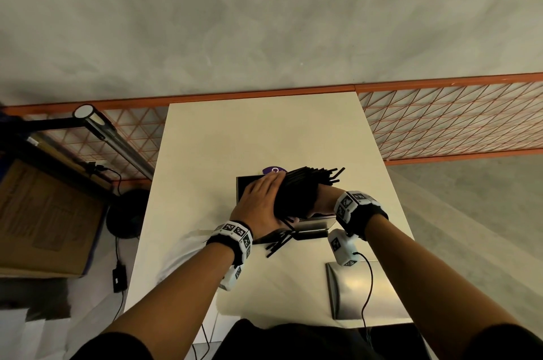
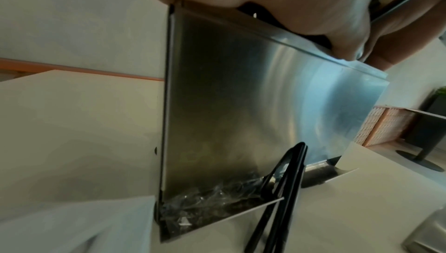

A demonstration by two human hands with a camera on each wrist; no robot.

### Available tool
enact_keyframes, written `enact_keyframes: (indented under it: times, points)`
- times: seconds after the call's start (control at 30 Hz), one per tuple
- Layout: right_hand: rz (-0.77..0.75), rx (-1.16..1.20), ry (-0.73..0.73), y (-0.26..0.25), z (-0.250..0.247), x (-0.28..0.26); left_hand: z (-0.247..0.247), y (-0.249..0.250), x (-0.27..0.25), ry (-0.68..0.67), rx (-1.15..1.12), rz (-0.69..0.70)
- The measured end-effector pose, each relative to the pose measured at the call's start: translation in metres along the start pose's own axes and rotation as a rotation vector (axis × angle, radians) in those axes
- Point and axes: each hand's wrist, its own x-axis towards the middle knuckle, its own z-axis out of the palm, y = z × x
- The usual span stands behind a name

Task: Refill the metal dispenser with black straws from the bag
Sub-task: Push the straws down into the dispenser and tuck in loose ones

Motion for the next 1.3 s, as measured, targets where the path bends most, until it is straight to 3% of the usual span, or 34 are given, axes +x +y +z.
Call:
enact_keyframes:
  times: [0.37,0.97,1.3]
  points:
    - [0.027,0.158,0.088,0.004,-0.01,-0.013,-0.004,0.003,0.002,-0.014,-0.04,-0.054]
    - [-0.06,0.097,0.035,-0.009,-0.014,-0.023,-0.001,0.0,0.002,0.016,-0.065,-0.082]
    - [-0.005,-0.03,-0.075,-0.025,-0.023,-0.024,-0.002,0.001,0.003,0.021,-0.08,-0.067]
